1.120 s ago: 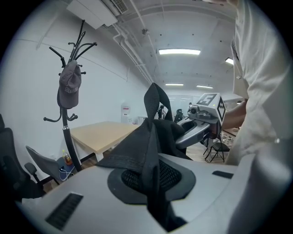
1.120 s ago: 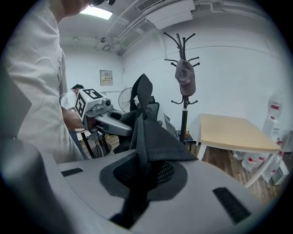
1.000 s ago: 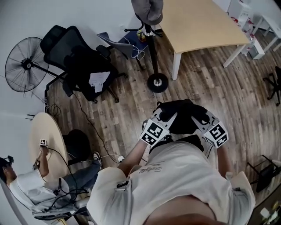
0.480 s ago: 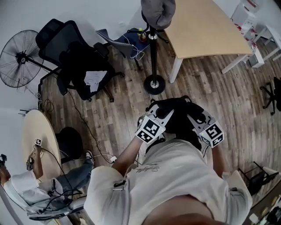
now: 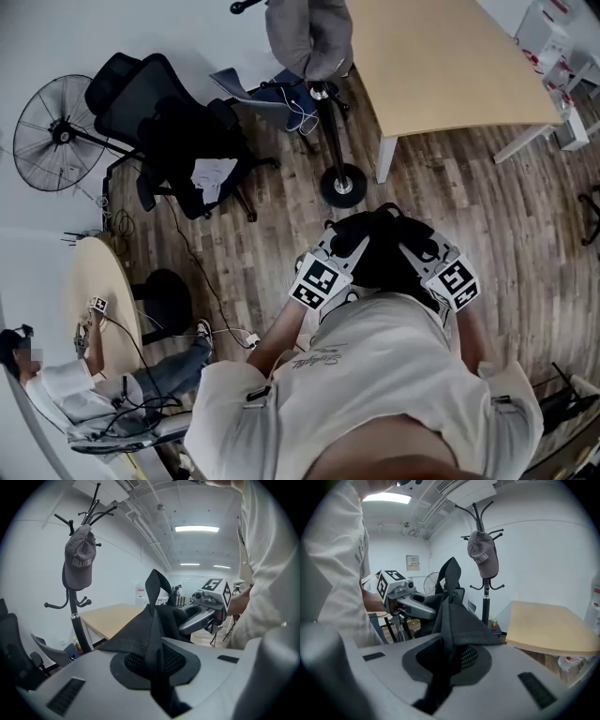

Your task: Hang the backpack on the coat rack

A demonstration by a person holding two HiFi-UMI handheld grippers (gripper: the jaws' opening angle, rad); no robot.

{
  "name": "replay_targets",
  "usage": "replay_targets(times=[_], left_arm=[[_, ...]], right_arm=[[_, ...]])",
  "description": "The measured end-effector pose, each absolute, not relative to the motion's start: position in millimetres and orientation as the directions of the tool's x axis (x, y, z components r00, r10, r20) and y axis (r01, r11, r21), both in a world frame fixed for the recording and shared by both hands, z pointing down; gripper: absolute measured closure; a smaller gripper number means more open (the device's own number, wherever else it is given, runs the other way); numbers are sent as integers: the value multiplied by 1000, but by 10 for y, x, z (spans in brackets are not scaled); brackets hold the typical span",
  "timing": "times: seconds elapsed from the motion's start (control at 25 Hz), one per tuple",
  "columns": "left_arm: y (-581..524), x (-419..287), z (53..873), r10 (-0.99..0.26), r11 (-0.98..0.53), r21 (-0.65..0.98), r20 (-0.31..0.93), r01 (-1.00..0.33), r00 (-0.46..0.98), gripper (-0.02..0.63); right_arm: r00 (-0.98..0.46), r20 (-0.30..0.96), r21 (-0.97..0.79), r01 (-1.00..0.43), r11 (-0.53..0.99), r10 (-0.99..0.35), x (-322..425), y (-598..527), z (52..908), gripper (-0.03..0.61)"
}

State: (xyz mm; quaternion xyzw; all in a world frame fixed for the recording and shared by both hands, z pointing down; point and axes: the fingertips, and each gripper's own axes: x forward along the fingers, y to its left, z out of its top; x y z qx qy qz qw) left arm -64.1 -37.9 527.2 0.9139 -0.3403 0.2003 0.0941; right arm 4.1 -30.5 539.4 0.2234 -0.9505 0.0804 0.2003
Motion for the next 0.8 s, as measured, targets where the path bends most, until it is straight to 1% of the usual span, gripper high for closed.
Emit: replay_targets(times=[0.36, 0.56, 0.8], left_arm=[[-1202, -422, 5325, -662, -663, 47, 430, -747, 614, 569], [-1489, -309, 5300, -703, -611, 36, 433, -791, 564, 569], [-1800, -310, 5316, -734, -552, 41, 451, -833, 509, 569]], right_arm=[[-863, 392, -26, -356, 934, -318, 285, -1195, 5456, 549], [-884, 382, 9, -289, 957, -270, 376, -1530, 5423, 551], [-896, 378, 22, -245, 969, -235, 362, -1880, 5440, 551]])
